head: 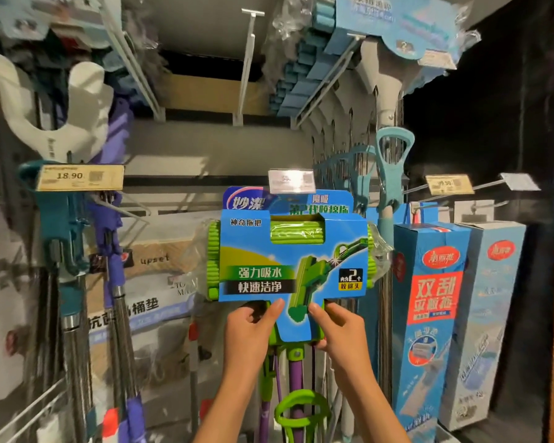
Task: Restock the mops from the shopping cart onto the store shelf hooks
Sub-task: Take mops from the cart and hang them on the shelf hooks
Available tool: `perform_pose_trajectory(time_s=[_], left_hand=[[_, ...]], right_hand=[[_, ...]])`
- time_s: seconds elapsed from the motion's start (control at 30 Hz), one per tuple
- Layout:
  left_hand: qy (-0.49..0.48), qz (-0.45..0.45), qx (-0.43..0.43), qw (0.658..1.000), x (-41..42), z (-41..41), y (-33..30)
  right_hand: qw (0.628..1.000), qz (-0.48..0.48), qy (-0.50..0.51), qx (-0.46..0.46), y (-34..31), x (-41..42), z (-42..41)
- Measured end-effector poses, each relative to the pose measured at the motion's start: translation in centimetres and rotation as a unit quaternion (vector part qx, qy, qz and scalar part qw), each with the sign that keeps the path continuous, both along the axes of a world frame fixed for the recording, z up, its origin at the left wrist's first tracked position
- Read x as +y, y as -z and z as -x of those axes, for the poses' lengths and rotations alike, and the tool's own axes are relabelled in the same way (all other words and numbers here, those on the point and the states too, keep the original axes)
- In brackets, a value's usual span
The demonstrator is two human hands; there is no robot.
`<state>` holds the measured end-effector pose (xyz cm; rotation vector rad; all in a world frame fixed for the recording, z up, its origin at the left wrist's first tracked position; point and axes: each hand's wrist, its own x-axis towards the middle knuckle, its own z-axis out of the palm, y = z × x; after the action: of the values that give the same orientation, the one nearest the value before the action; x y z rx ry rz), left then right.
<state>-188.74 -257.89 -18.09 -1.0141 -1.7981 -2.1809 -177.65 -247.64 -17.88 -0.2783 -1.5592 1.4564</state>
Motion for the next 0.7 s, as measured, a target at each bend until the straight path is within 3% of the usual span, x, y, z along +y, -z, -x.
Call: perform_pose_trajectory(time_s=[0.7], left_hand=[[-0.024, 0.032, -0.119, 0.992, 2.9, 2.2, -0.6]], right_hand=[[0.998, 0.033, -0.029, -0.037, -0.7, 3.9, 3.6]])
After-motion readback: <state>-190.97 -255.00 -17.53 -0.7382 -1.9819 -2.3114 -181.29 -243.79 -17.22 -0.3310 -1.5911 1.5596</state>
